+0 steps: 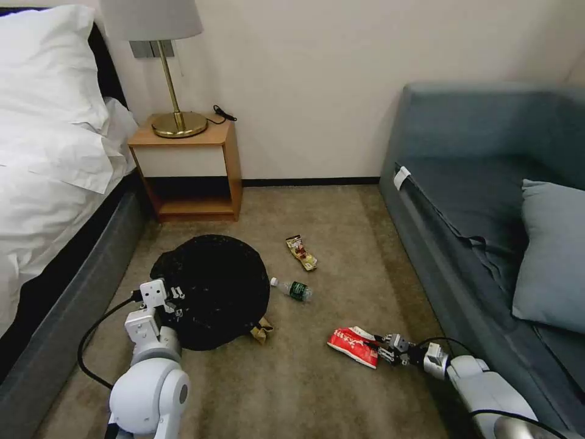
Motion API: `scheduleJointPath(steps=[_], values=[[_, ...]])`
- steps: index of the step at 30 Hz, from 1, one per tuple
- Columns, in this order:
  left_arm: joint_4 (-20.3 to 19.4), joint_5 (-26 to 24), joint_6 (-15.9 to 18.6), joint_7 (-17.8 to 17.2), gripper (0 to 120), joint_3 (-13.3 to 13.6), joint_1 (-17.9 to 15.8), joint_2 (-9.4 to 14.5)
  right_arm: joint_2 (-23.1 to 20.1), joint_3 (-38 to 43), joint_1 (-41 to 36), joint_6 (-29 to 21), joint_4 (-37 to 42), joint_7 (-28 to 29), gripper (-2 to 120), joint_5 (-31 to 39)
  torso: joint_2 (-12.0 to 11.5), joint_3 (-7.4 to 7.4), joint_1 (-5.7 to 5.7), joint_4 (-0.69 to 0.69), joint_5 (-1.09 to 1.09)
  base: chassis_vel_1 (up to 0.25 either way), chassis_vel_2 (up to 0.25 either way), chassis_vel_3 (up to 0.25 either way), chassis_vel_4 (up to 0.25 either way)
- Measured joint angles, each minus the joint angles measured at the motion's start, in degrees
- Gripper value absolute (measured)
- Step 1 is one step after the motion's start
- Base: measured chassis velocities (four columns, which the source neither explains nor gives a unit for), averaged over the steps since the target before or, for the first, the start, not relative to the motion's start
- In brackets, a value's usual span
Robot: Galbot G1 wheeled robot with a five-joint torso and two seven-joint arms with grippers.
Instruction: Pick up the trash bin, then pick up the garbage on the floor and place it into the trash bin.
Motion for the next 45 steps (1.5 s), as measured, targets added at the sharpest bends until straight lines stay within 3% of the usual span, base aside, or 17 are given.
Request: scheduleJointPath(steps=[3, 16, 19, 20, 21, 23, 24, 26, 27, 28, 29, 32, 38, 45], values=[[0.0, 0.0, 0.0, 0.0, 5, 0.0, 0.1, 0.0, -0.1, 0.1, -0.1, 0.0, 0.1, 0.0, 0, 0.0, 0.0, 0.0, 0.0, 0.0, 0.0, 0.0, 0.0, 0.0, 0.0], [1.3, 0.0, -0.5, -0.1, 5, 0.1, -0.1, -0.3, 0.2, 2.2, -0.5, 1.2, 1.4, 2.7, 0, 1.1, 0.0, 0.0, 0.0, -0.01, 0.0, 0.0, 0.0, 0.0, 0.0], [3.3, 0.0, -1.5, -0.1, 5, 0.3, -0.9, -0.5, 1.1, 2.4, -0.9, 1.6, 5.8, 6.9, 0, 4.6, 0.0, 0.0, 0.0, 0.0, 0.0, 0.0, 0.0, 0.0, 0.0], [4.7, -0.4, -1.8, -0.5, 5, 0.6, -1.7, -0.8, 1.1, 0.5, -2.8, 0.8, 14.0, 11.7, 0, 8.7, 0.0, 0.0, 0.0, 0.0, 0.0, 0.0, 0.0, 0.0, 0.0], [4.7, -0.4, -1.8, -0.5, 5, 0.6, -1.7, -0.8, 1.1, 0.5, -2.8, 0.8, 14.0, 11.7, 0, 8.7, 0.0, 0.0, 0.0, 0.0, 0.0, 0.0, 0.0, 0.0, 0.0], [5.7, -1.1, -2.1, -0.6, 5, 0.9, -2.5, -0.8, 0.3, -2.6, -5.9, -1.4, 26.3, 19.5, 0, 12.8, 0.0, 0.0, 0.0, -0.01, -0.01, 0.0, 0.0, 0.0, 0.0], [5.7, -1.1, -2.1, -0.6, 5, 0.9, -2.5, -0.8, 0.3, -2.6, -5.9, -1.4, 26.3, 19.5, 0, 12.8, 0.0, 0.0, 0.0, -0.01, -0.01, 0.0, 0.0, 0.0, 0.0], [6.5, -1.5, -2.4, -0.5, 5, 1.4, -3.1, -1.0, 0.2, -4.8, -7.7, -3.0, 36.7, 26.4, 0, 14.2, 0.0, 0.0, 0.0, 0.0, 0.0, 0.0, 0.0, 0.0, 0.0], [6.5, -1.5, -2.4, -0.5, 5, 1.4, -3.1, -1.0, 0.2, -4.8, -7.7, -3.0, 36.7, 26.4, 0, 14.2, 0.0, 0.0, 0.0, 0.0, 0.0, 0.0, 0.0, 0.0, 0.0], [6.8, -1.6, -2.5, -0.4, 5, 1.7, -3.3, -1.0, 0.4, -6.1, -8.2, -3.7, 42.0, 30.4, 0, 14.4, 0.0, 0.0, 0.0, 0.01, -0.01, 0.0, 0.0, 0.0, 0.0], [6.8, -1.6, -2.5, -0.4, 5, 1.7, -3.3, -1.0, 0.4, -6.1, -8.2, -3.7, 42.0, 30.4, 0, 14.4, 0.0, 0.0, 0.0, 0.01, -0.01, 0.0, 0.0, 0.0, 0.0], [7.1, -2.0, -2.7, -0.1, 5, 2.5, -3.5, -1.2, 0.7, -10.2, -8.9, -5.9, 51.8, 37.2, 0, 14.5, 0.0, 0.0, -0.01, 0.0, 0.0, 0.0, 0.0, 0.0, 0.0], [7.6, -2.0, -2.7, 0.0, 5, 3.0, -4.1, -1.2, 1.8, -15.9, -7.2, -8.8, 59.9, 42.1, 0, 14.5, 0.0, 0.0, 0.0, 0.0, -0.02, 0.0, 0.0, 0.0, 0.0], [8.1, -1.1, -2.7, 0.0, 5, 4.1, -4.6, -1.5, 2.8, -25.1, -2.1, -10.3, 59.7, 44.2, 0, 13.9, 0.0, 0.0, 0.0, 0.01, -0.01, 0.0, 0.0, 0.0, 0.0]])
